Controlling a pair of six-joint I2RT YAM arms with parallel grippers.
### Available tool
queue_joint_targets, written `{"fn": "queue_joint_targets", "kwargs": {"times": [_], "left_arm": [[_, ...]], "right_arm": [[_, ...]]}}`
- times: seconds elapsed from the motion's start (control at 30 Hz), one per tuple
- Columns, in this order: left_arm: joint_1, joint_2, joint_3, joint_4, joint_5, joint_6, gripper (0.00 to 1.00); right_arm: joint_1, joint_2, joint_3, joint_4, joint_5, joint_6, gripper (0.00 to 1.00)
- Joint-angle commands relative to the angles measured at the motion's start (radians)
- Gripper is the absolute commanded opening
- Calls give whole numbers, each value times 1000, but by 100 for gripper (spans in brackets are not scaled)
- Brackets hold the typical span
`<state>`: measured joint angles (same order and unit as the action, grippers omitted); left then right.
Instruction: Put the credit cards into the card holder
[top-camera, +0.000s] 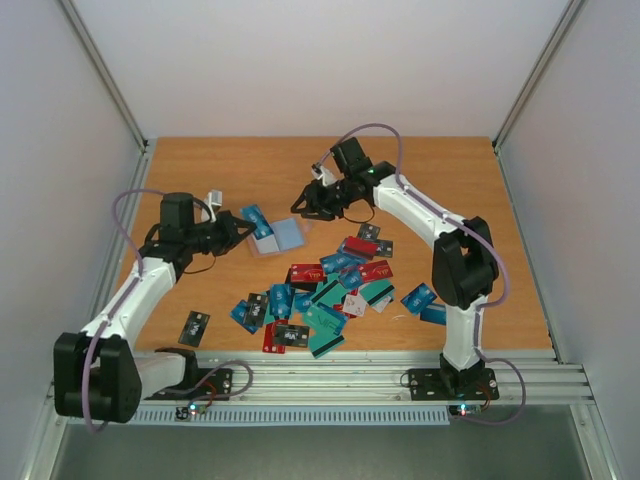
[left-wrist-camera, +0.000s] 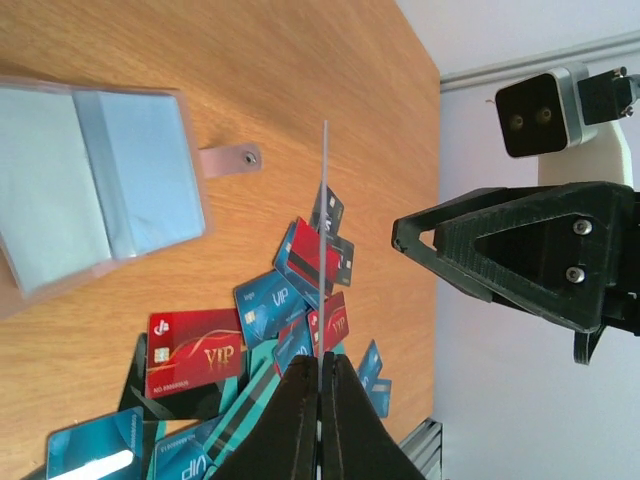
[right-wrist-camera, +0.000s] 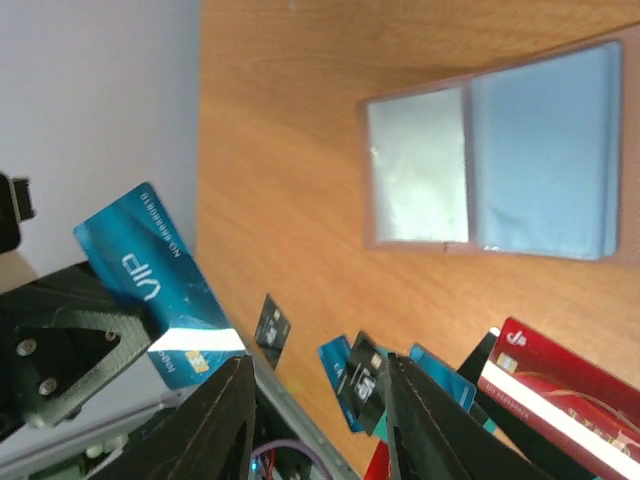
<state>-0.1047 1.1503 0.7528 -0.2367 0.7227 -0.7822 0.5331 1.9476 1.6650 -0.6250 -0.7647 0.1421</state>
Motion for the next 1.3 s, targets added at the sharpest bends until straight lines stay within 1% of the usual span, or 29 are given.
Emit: {"fn": "queue_joint_targets", "kwargs": {"times": [0.0, 0.13, 0.27, 0.47, 0.57, 0.73, 0.83, 0.9, 1.07, 1.17, 1.27], "left_arm": [[25, 66, -16, 147, 38, 15, 0], [26, 150, -40, 264, 38, -4, 0], [26, 220, -40, 315, 32, -12, 0], [26, 372, -7, 404, 111, -8, 0], [26, 477, 40, 397, 144, 34, 0], [26, 583, 75, 436, 153, 59, 0], [26, 587, 78, 442, 154, 53, 0], [26, 573, 85, 395, 142, 70, 0], [26, 545, 67, 347, 126, 132, 0], [26, 531, 51, 296, 96, 198, 0], [26, 534, 37, 289, 84, 240, 0]], "right_arm": [[30, 57, 101, -78, 108, -4, 35], [53, 145, 162, -100, 100, -32, 34], [57, 214, 244, -144, 75, -54, 32], [55, 278, 281, -141, 79, -51, 30], [54, 333, 330, -173, 74, -60, 29], [45, 419, 408, -186, 76, -74, 27], [36, 438, 417, -184, 79, -70, 27], [28, 453, 424, -191, 75, -78, 27], [6, 498, 435, -222, 86, -113, 26], [-11, 520, 437, -230, 85, -125, 25], [-31, 539, 437, -242, 74, -125, 24]]}}
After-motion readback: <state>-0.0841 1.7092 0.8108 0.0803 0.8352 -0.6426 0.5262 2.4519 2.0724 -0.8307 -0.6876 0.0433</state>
